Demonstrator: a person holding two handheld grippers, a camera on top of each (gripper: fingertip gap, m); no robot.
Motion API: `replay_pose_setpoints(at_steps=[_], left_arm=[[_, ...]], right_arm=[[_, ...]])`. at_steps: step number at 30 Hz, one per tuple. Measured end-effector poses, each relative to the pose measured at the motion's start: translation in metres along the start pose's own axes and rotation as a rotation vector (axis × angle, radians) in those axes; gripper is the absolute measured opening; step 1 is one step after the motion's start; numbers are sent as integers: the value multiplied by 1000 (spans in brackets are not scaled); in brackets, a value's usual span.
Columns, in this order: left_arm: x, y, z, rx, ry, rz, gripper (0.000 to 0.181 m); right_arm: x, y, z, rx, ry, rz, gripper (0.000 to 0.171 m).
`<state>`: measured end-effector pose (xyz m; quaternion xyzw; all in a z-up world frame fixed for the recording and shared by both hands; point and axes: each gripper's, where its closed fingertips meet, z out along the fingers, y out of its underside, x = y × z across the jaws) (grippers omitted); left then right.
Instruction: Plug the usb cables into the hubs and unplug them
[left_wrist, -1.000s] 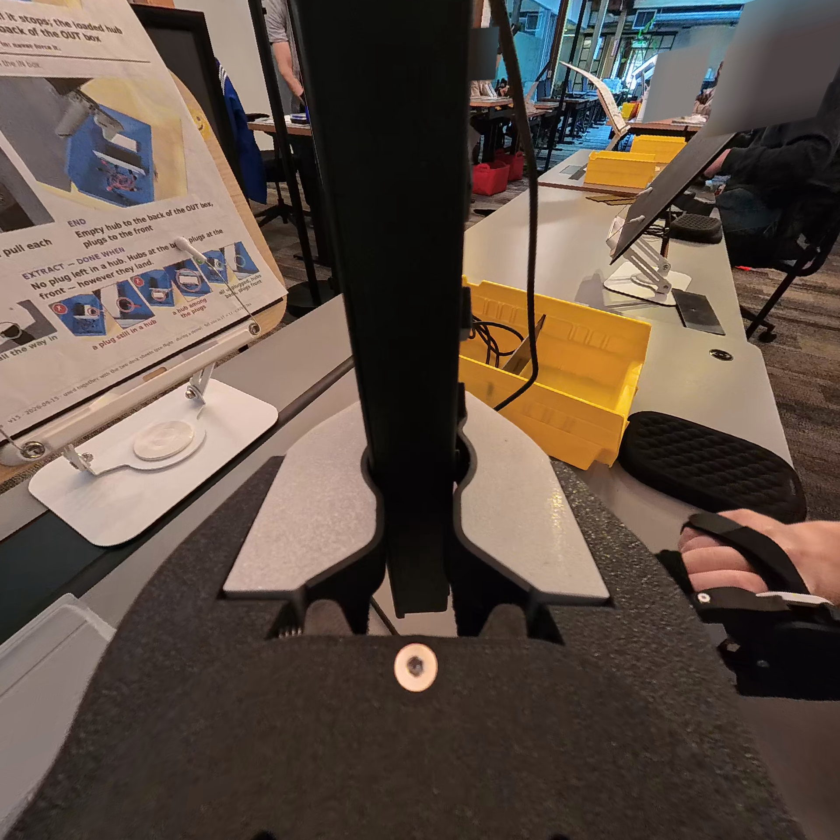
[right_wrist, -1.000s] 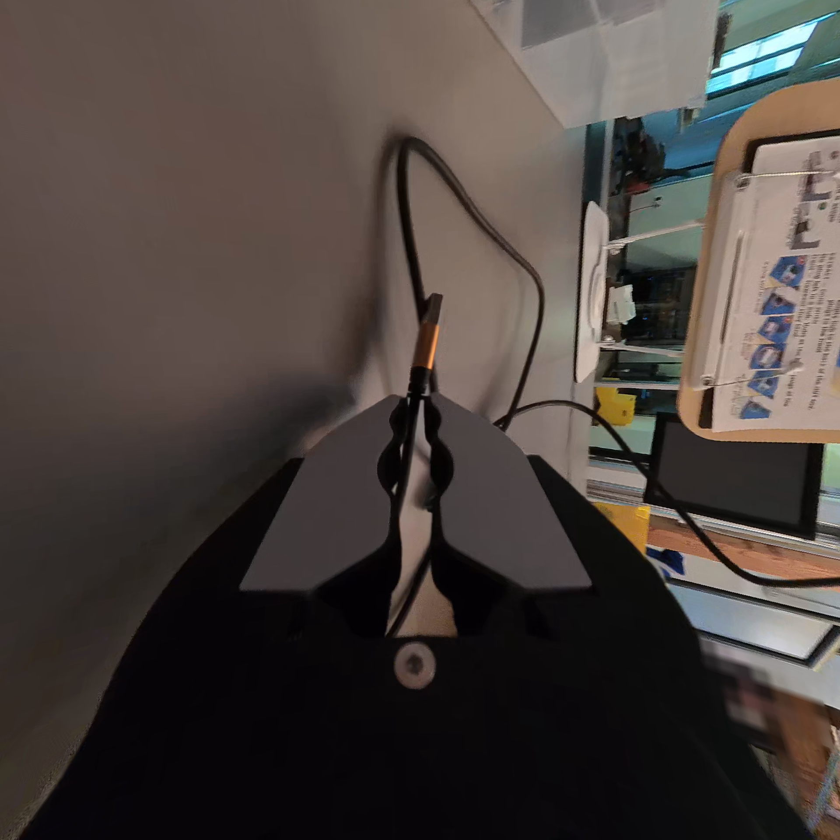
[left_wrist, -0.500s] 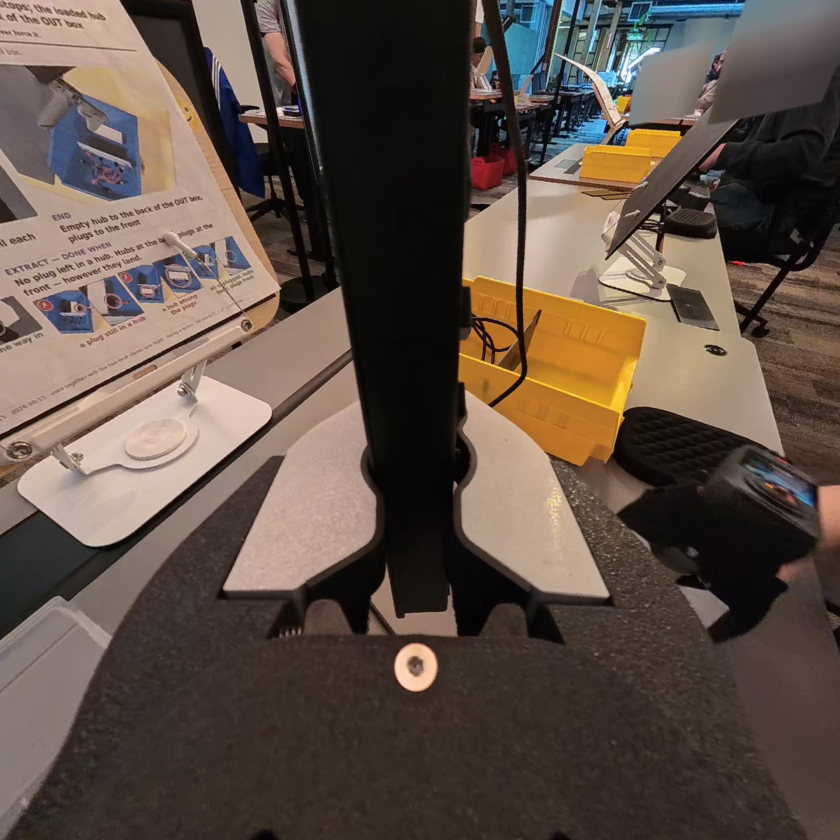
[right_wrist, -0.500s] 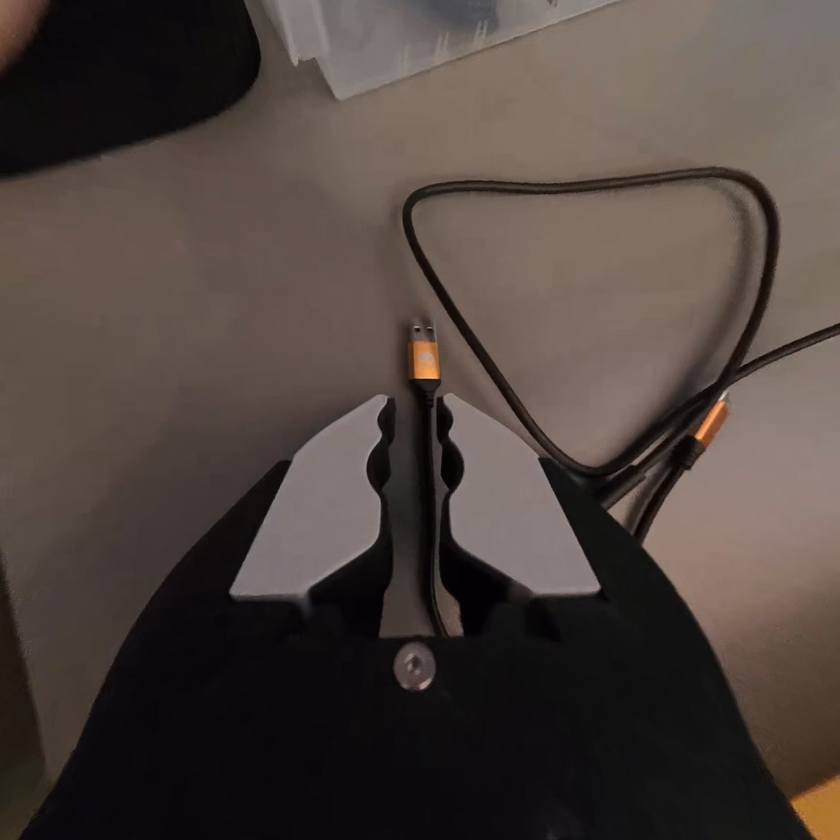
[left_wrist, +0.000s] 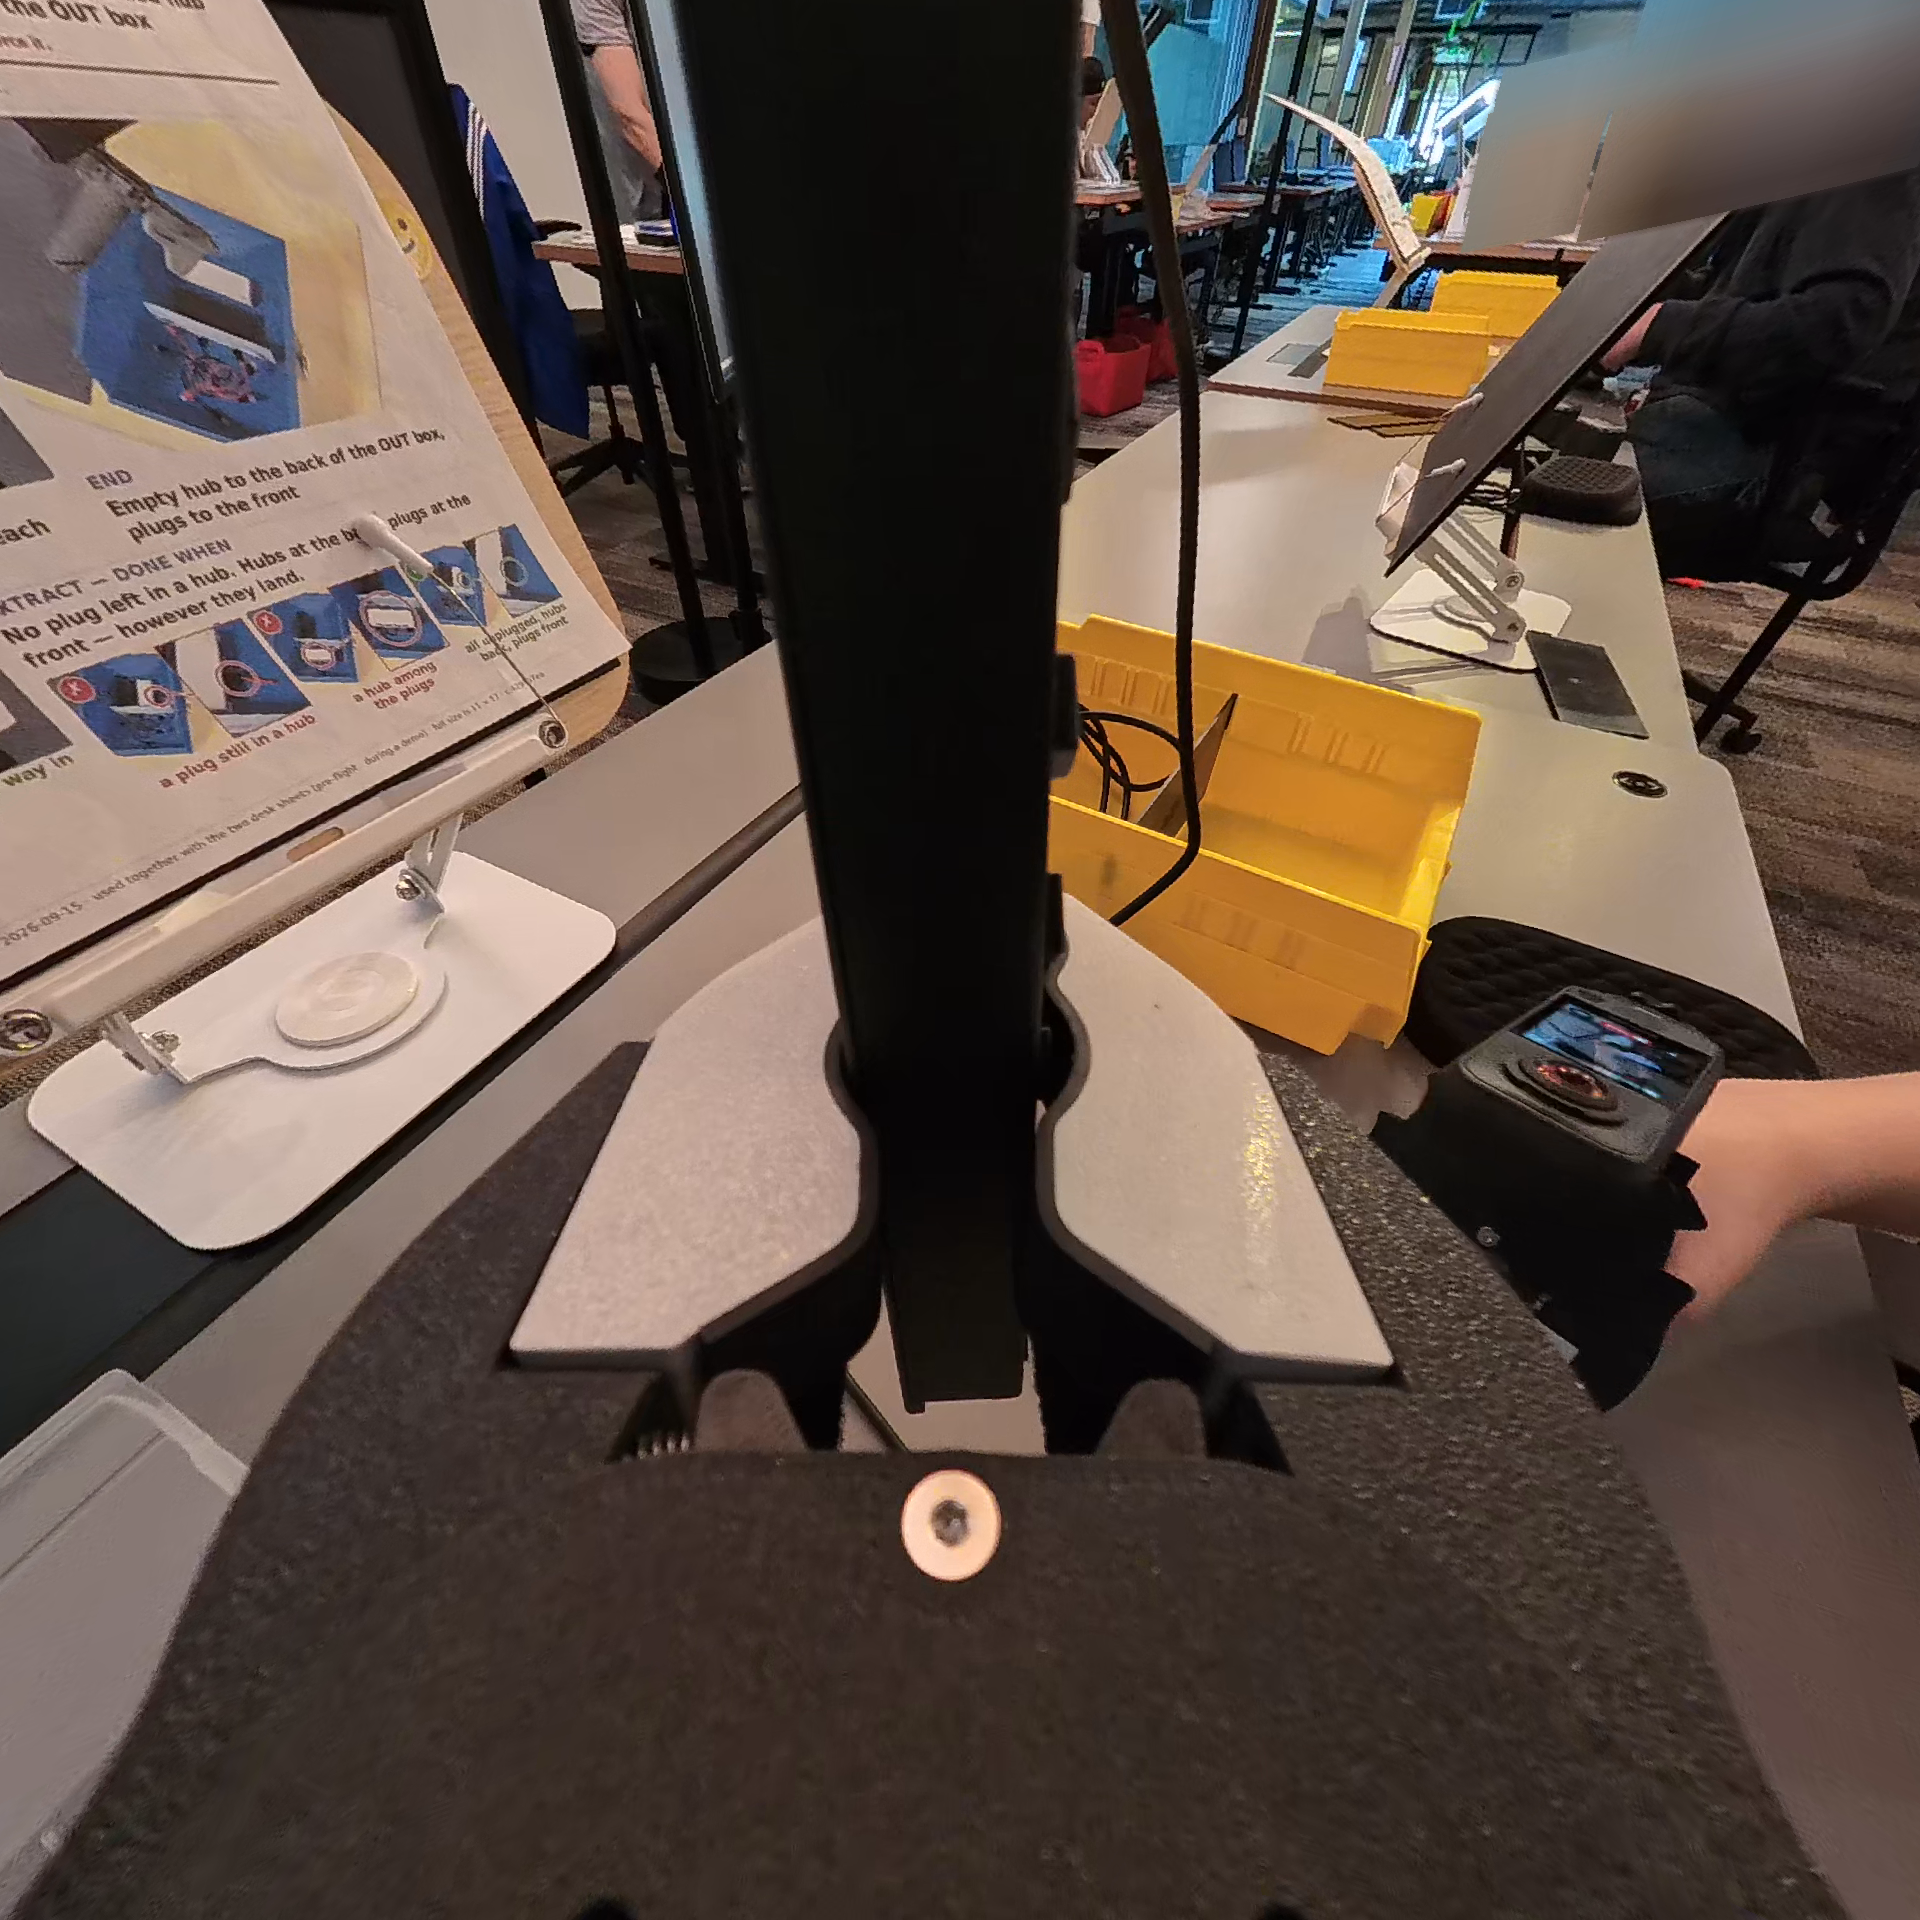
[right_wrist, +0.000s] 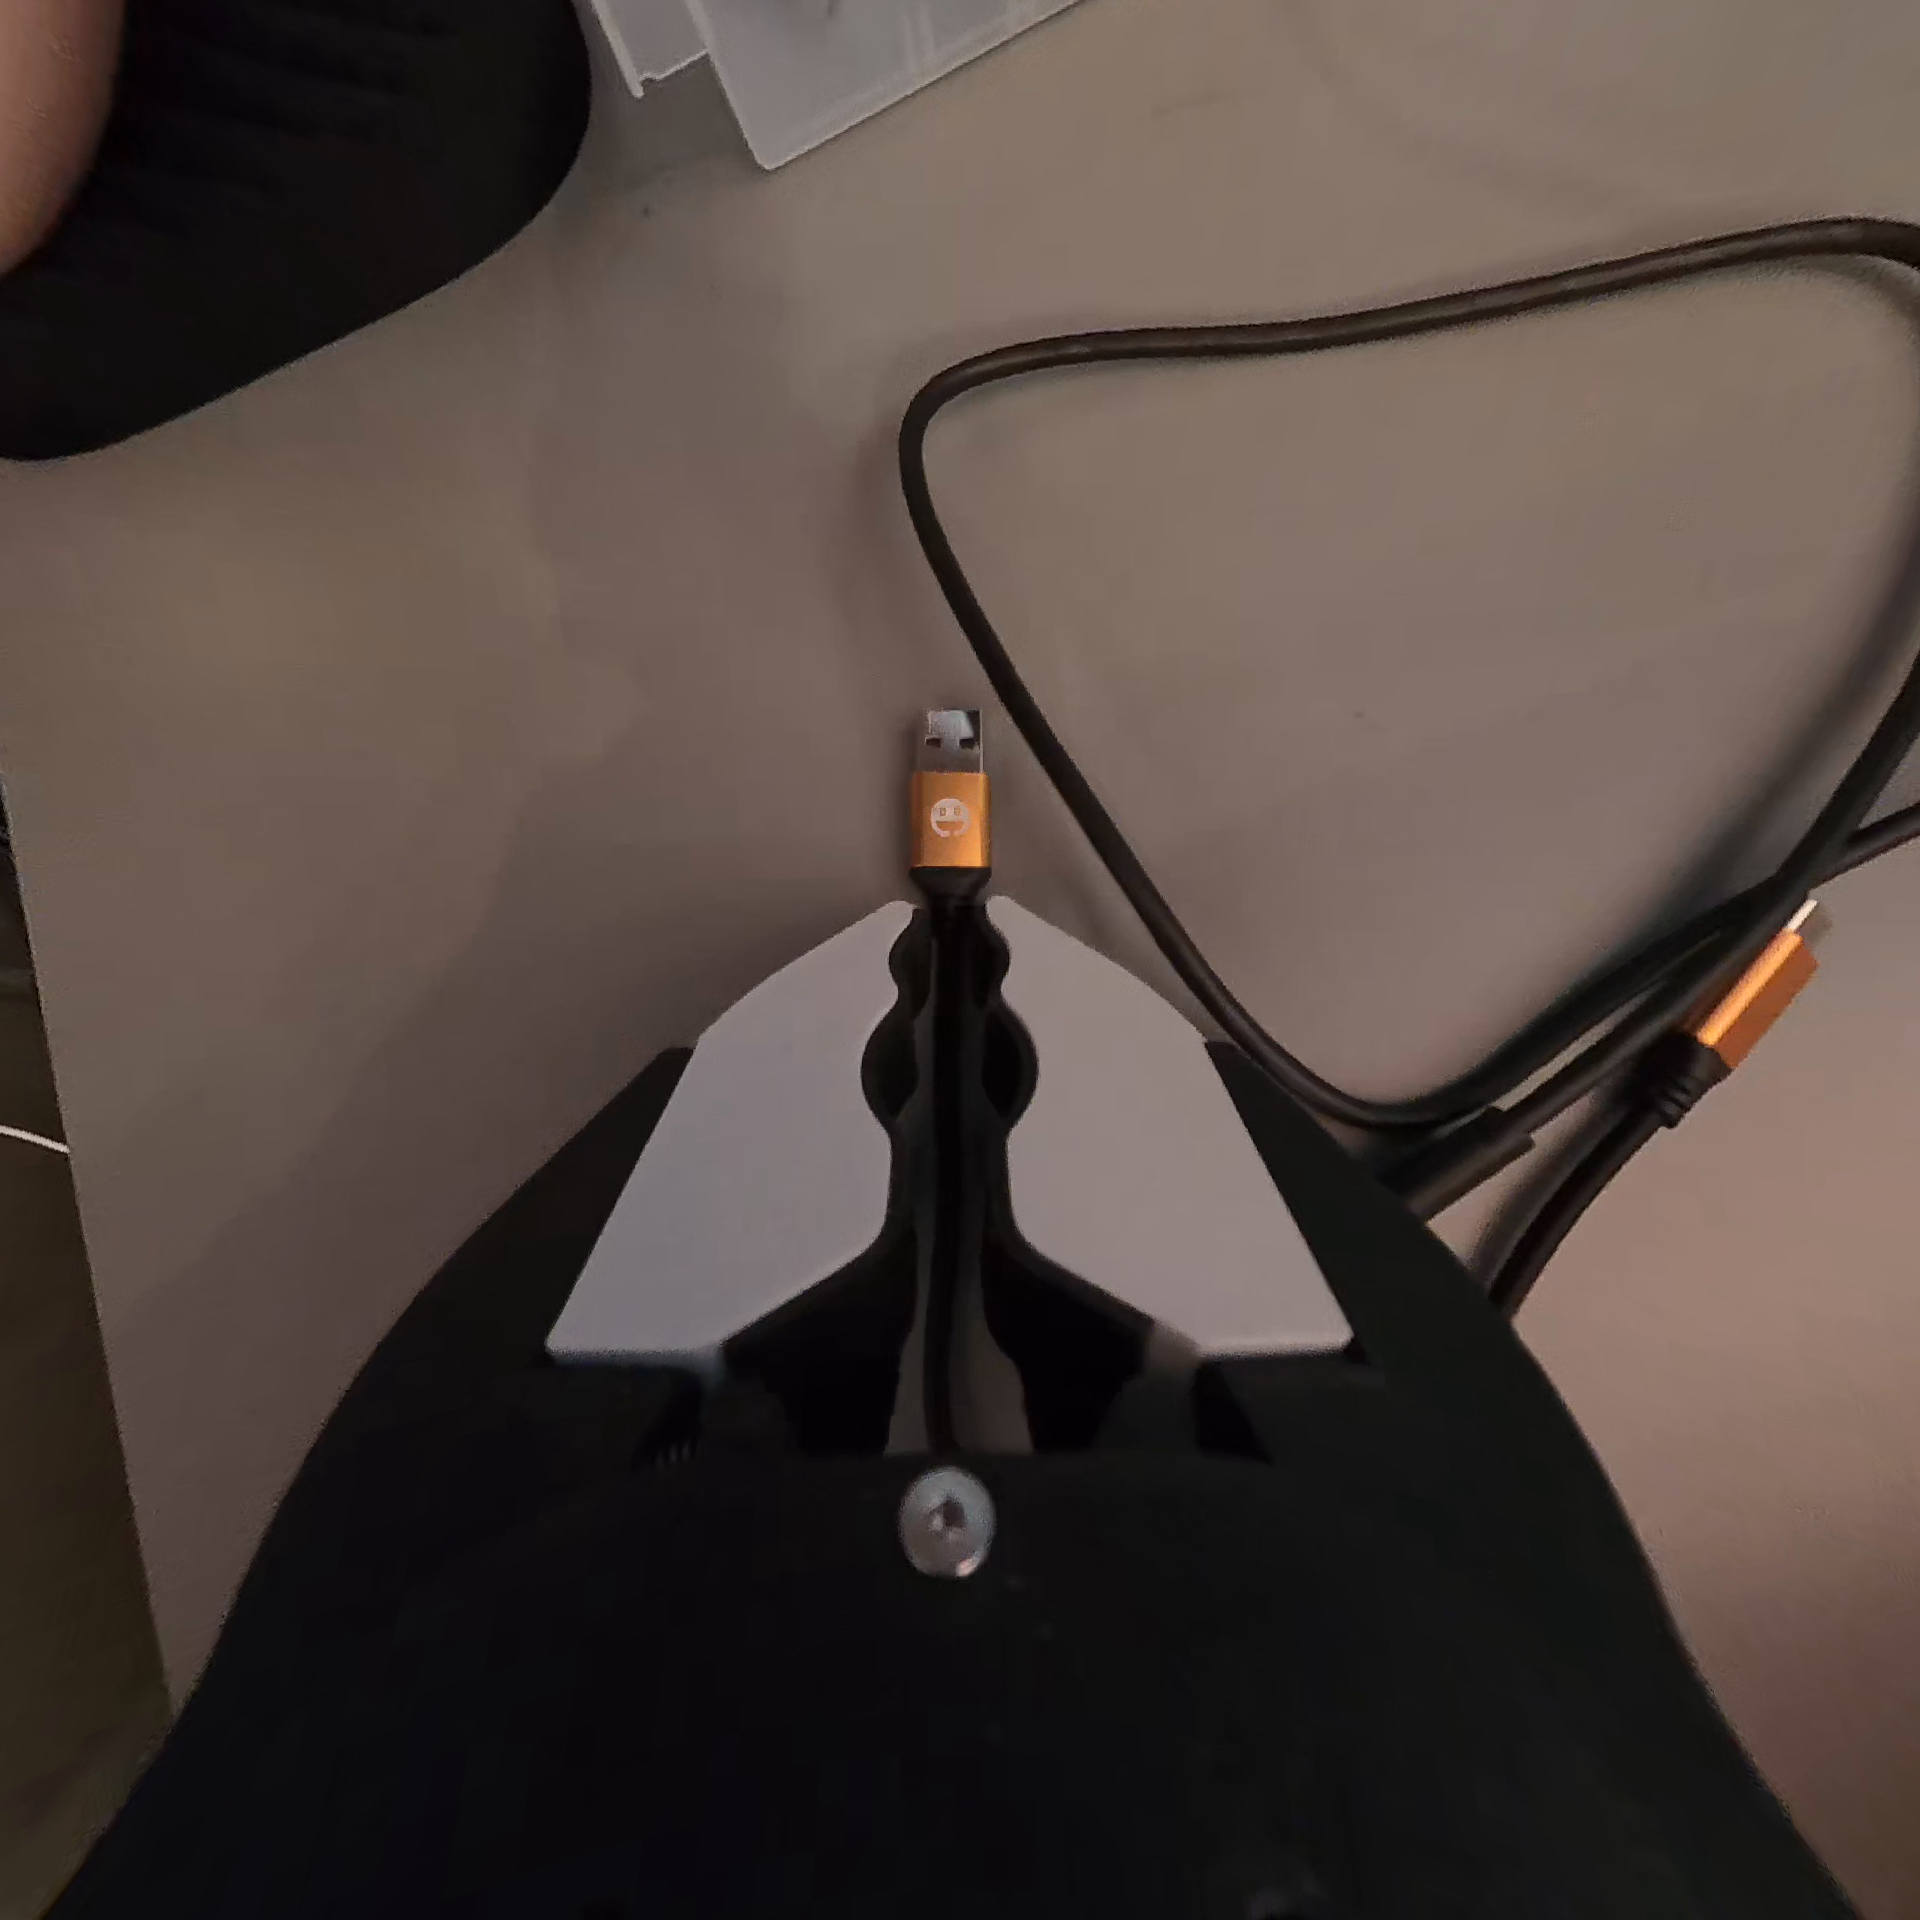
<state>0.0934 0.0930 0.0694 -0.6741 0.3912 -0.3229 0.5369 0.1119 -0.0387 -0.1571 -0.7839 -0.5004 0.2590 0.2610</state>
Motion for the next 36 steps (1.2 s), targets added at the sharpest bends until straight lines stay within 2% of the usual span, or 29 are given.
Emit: replay_pose_setpoints(at_steps=[4,9,12,21,28,36], left_arm=[[1,0,0,-1,3,7,25],[3,-3,-1,7,0,23,25],[3,-2,0,4,1,25,25],[8,0,5,-2,-8,69,25],[8,6,14,-1,-24,72,25],[7,12,23,-5,-64,53,25]], right_arm=[[-16,-2,-2,58,-75,-48,9],[-64,-41,-58,468,-334,-192,8],[-67,-54,-92,616,-360,-223,8],[-59,-65,-128,661,-287,-251,8],[-12,-109,-182,750,-95,-49,7],[22,-152,-205,475,228,75,7]])
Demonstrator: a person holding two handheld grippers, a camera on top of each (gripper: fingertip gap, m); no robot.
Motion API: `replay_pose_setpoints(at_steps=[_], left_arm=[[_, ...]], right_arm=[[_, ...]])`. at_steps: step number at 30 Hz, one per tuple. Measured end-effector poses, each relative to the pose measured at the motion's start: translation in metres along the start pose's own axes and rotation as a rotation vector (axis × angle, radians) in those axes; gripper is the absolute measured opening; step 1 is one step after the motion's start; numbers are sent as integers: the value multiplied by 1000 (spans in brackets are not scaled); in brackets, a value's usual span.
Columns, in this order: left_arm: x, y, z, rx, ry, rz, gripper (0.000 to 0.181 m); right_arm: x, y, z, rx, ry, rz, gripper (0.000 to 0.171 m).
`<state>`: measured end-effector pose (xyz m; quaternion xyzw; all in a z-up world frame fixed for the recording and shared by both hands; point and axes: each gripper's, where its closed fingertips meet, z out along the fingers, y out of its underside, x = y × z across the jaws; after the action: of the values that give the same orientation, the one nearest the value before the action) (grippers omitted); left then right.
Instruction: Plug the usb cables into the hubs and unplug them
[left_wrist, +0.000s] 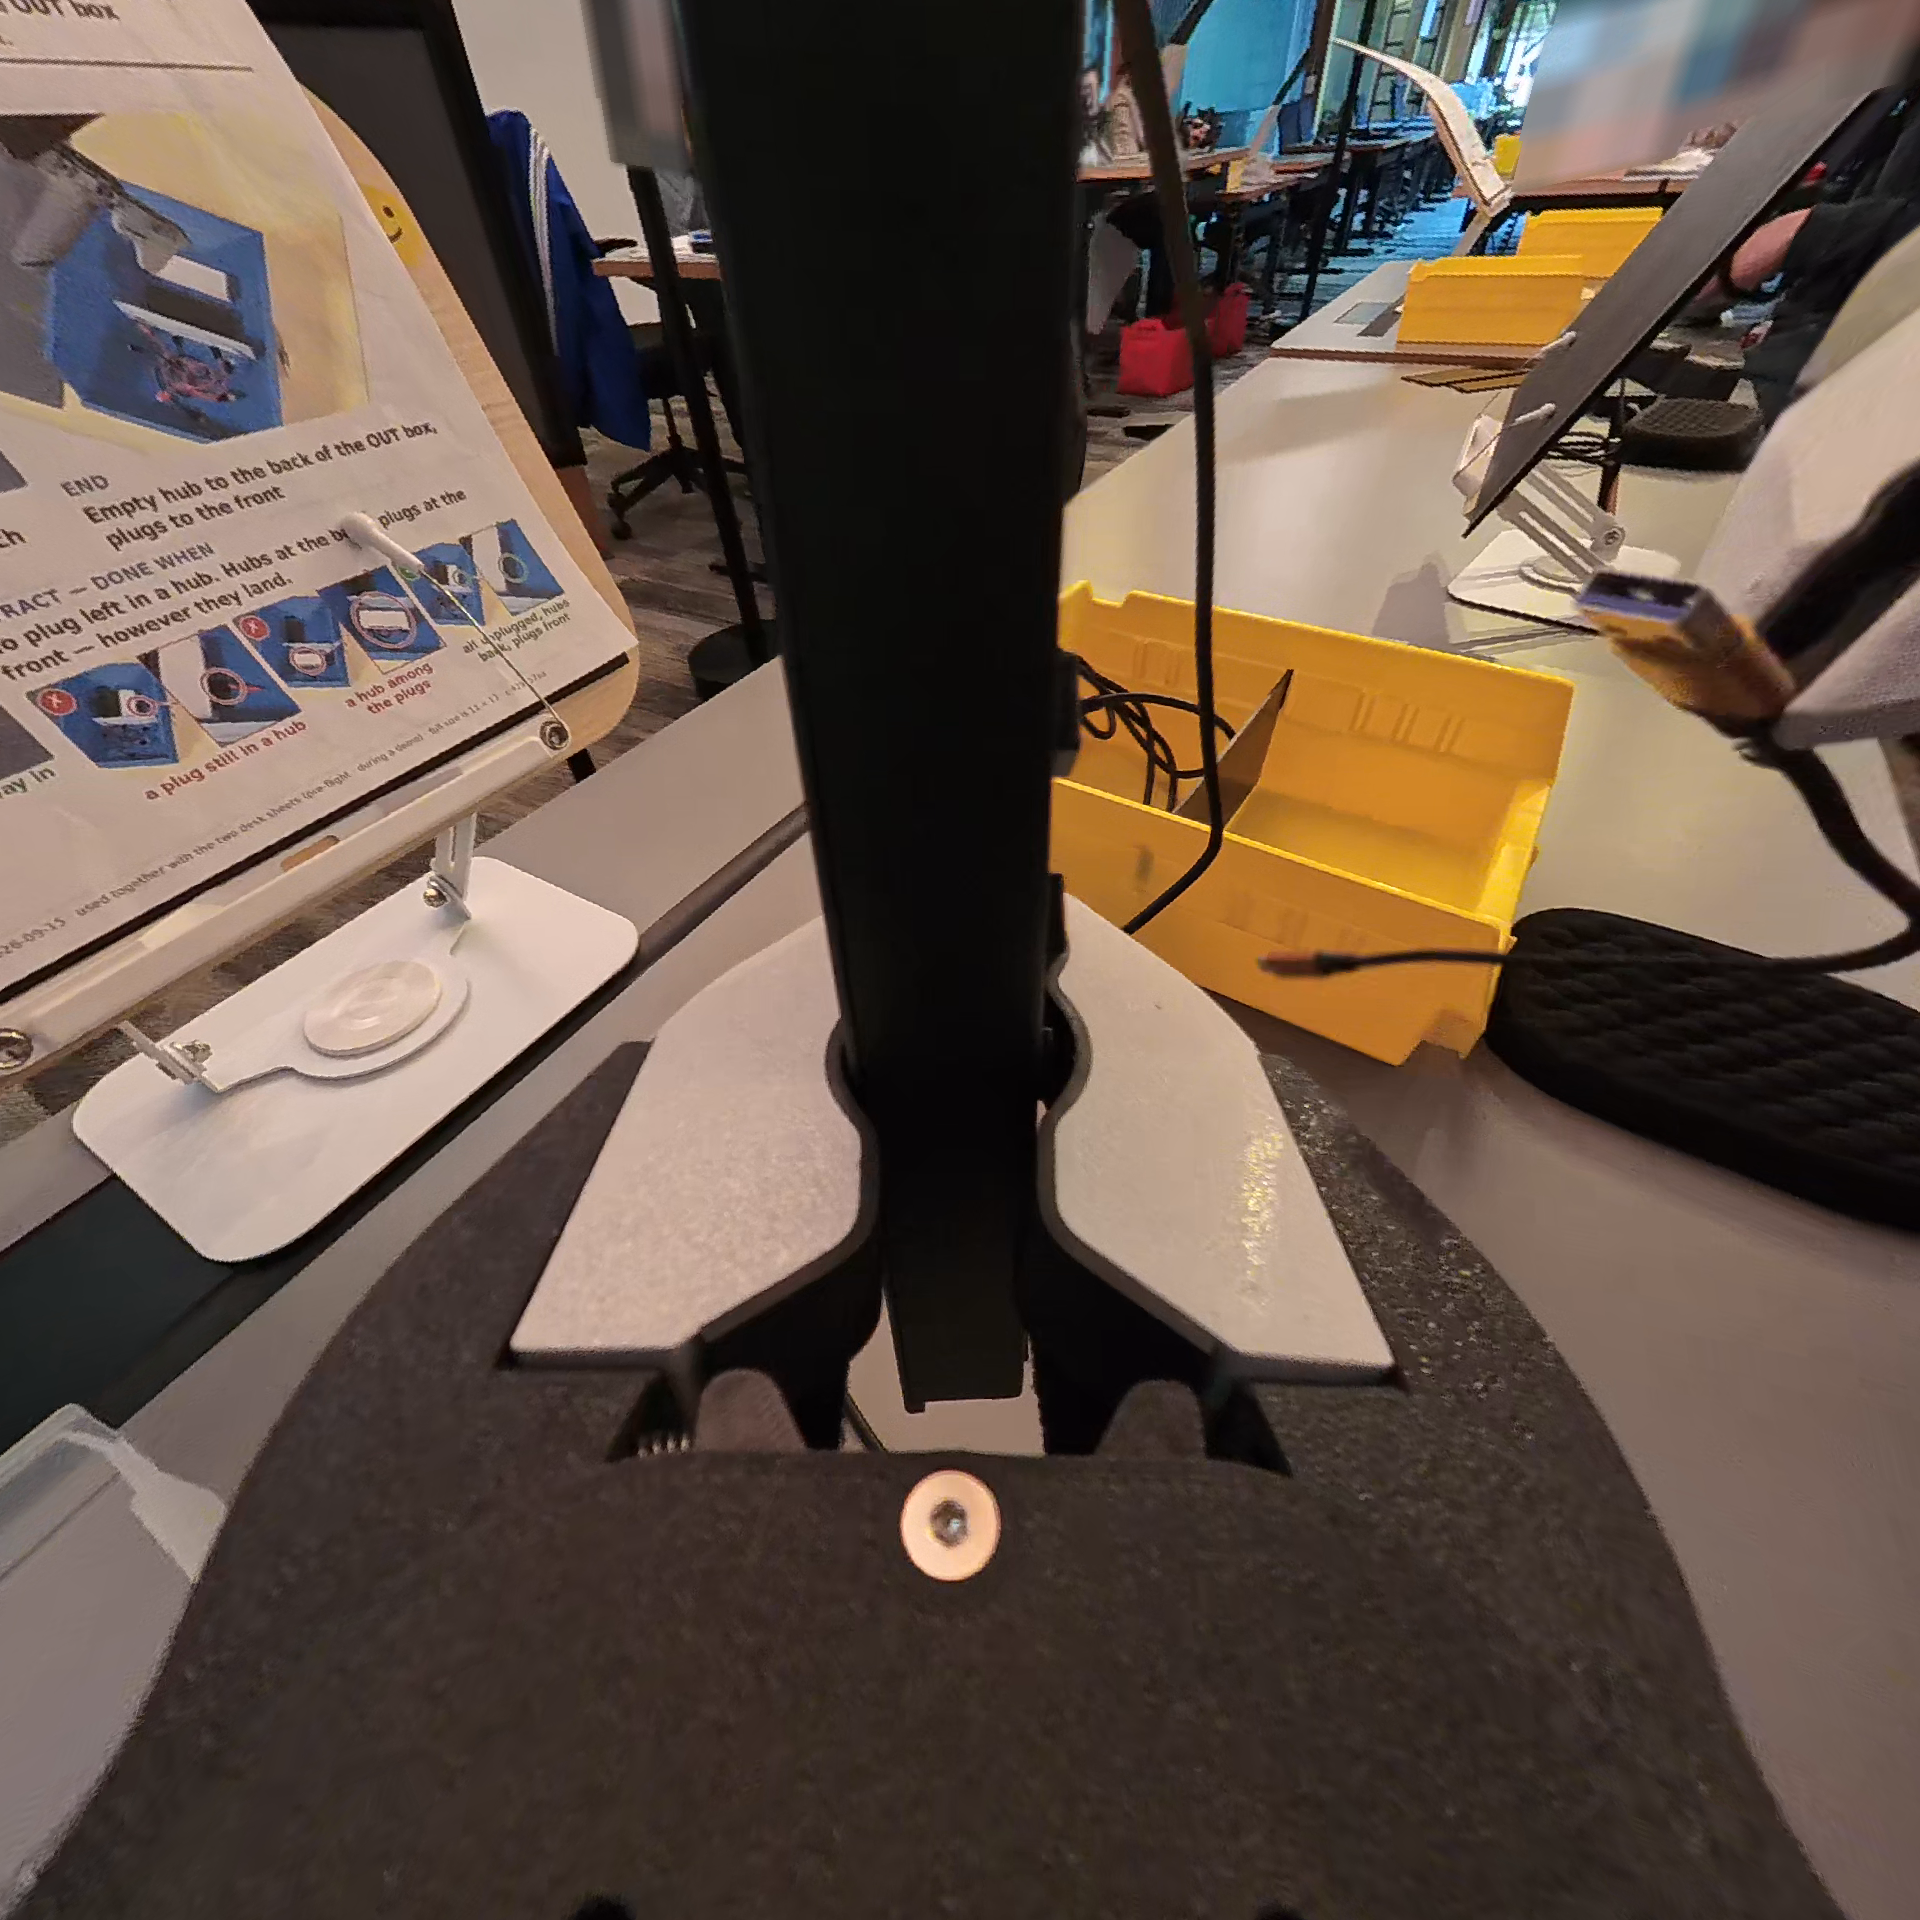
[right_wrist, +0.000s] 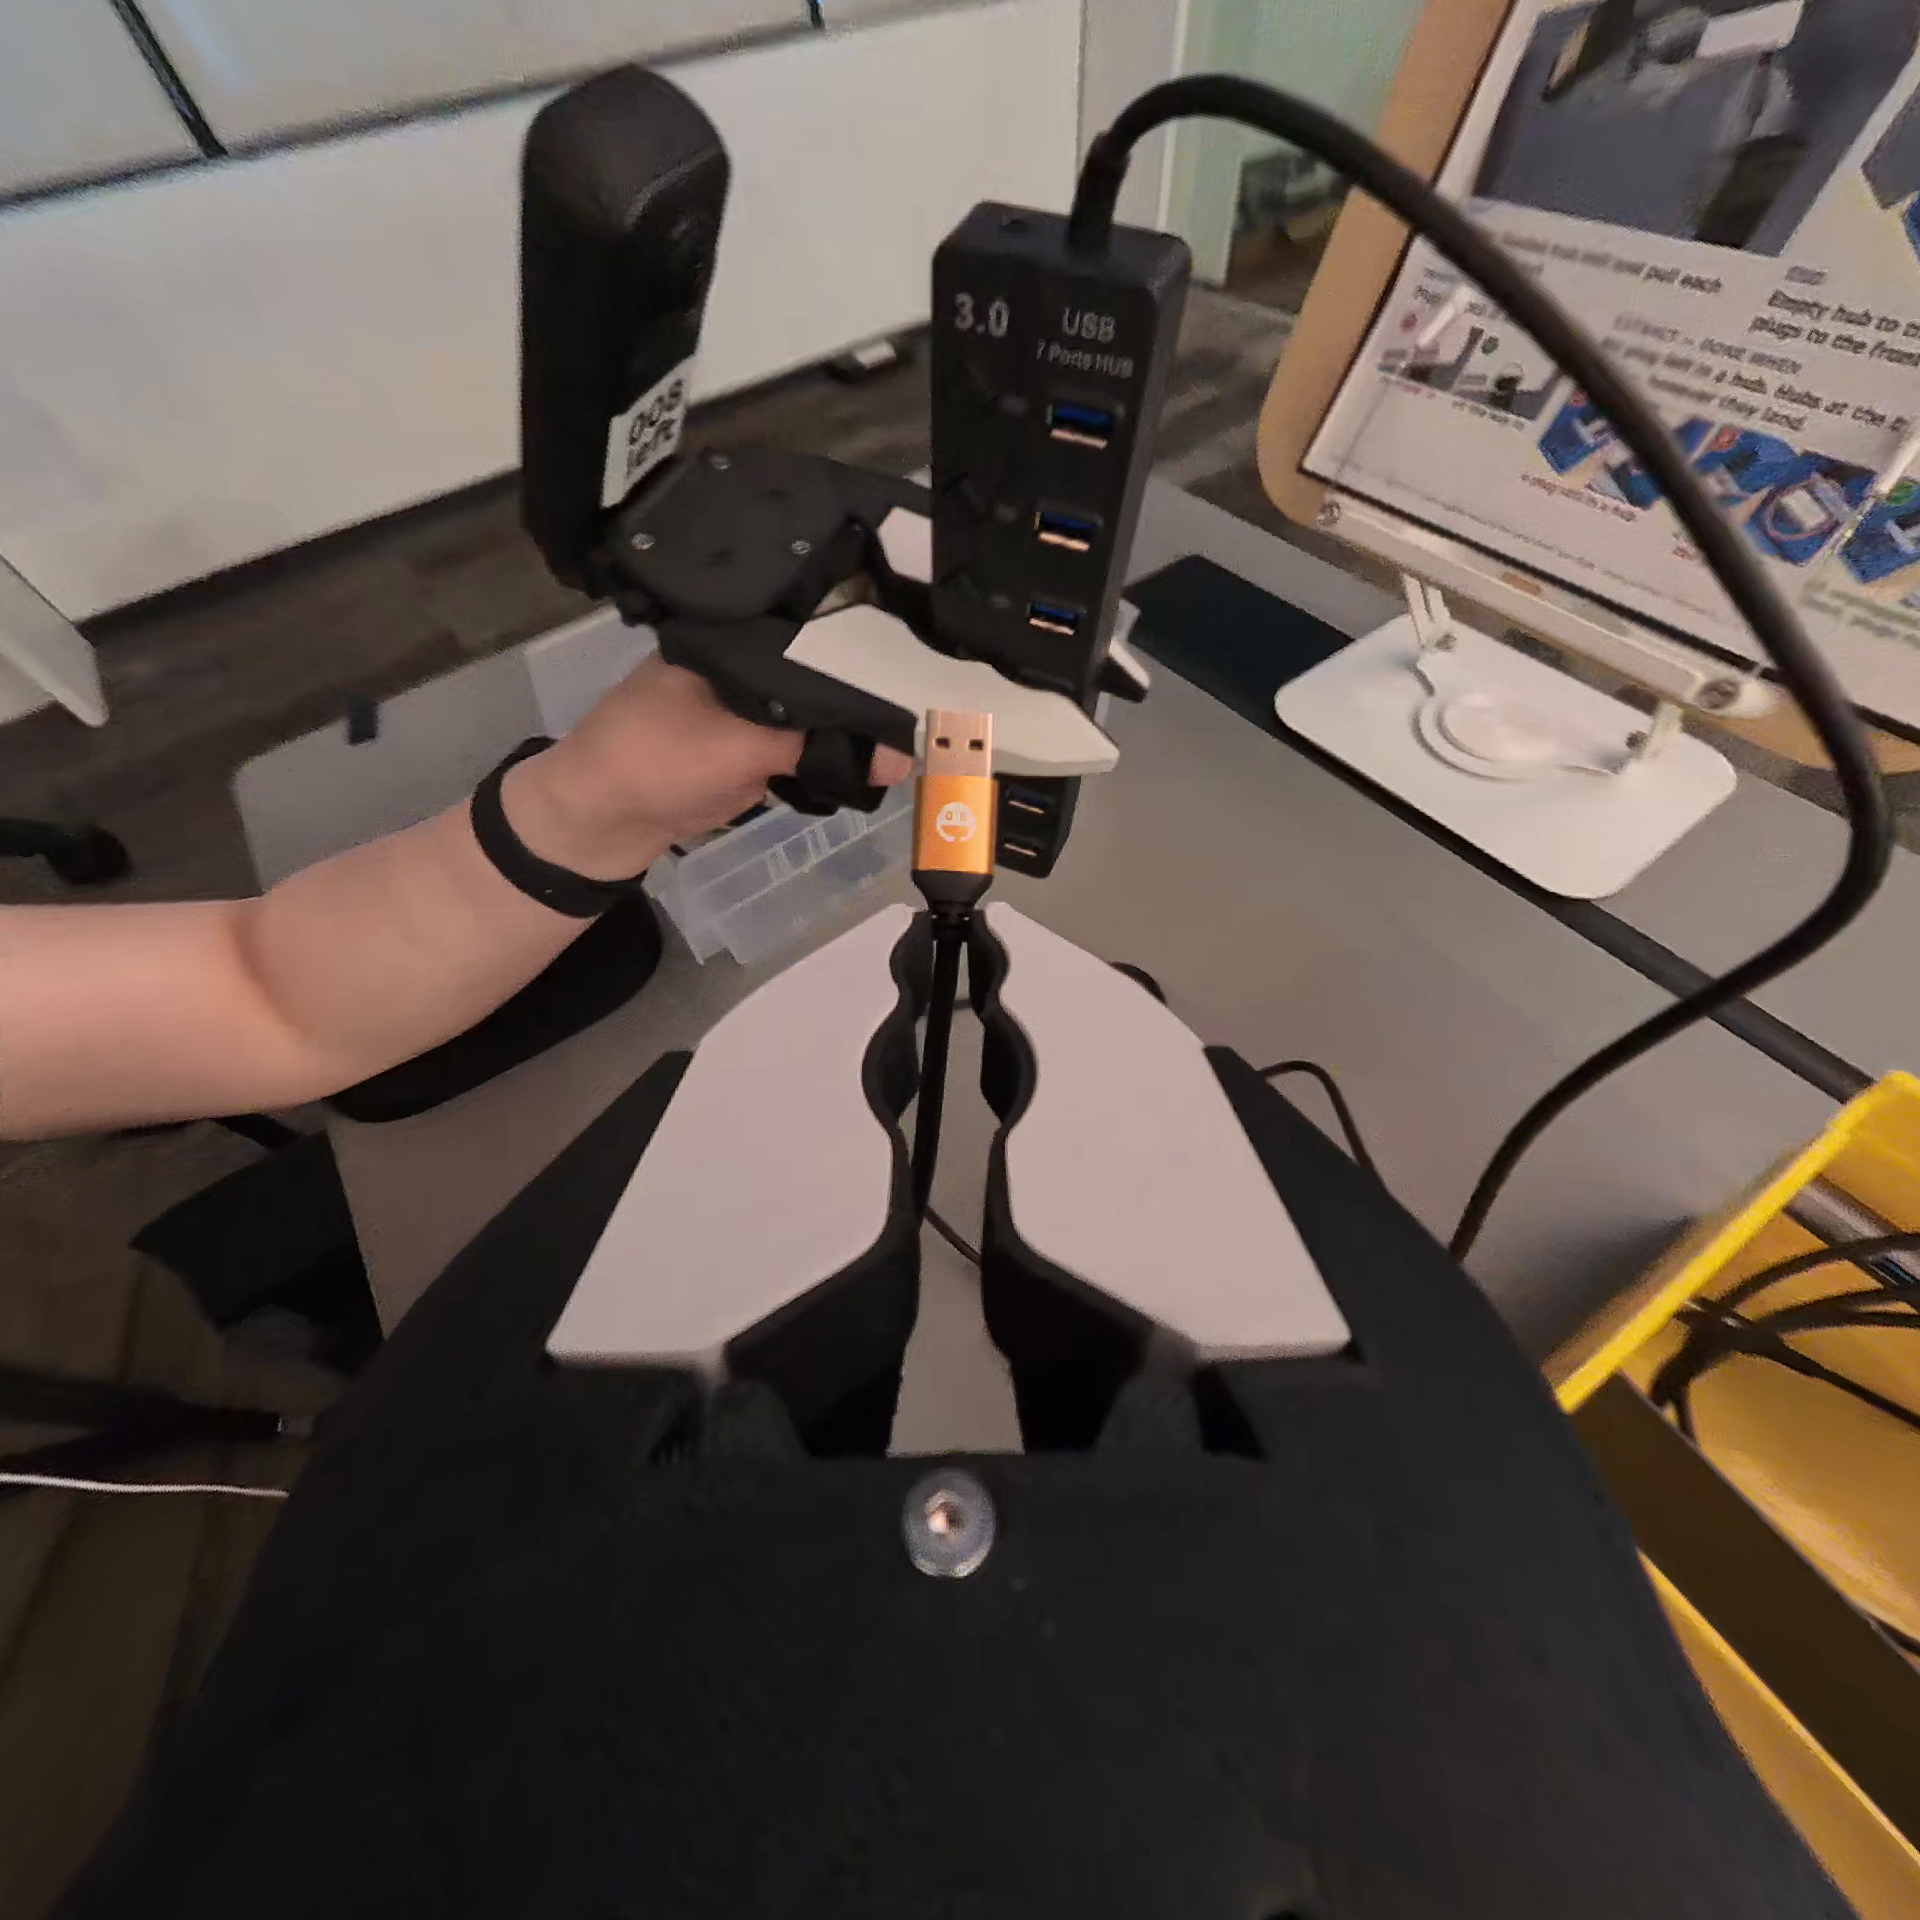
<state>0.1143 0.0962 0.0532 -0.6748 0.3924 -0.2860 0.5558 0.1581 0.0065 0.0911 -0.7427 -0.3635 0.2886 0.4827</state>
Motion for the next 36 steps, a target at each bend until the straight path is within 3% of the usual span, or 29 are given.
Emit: replay_pose_setpoints(at_steps=[7,15,27,36], left_arm=[[-5,5,4,-16,-88,20,25],[-8,9,7,-52,-145,74,30],[-9,9,6,-79,-199,167,25],[-6,13,9,-88,-163,127,26]], right_arm=[[14,-20,22,-219,114,-17,8],[28,-34,33,-327,211,-38,7],[29,-33,34,-348,176,60,7],[31,-34,35,-331,186,70,7]])
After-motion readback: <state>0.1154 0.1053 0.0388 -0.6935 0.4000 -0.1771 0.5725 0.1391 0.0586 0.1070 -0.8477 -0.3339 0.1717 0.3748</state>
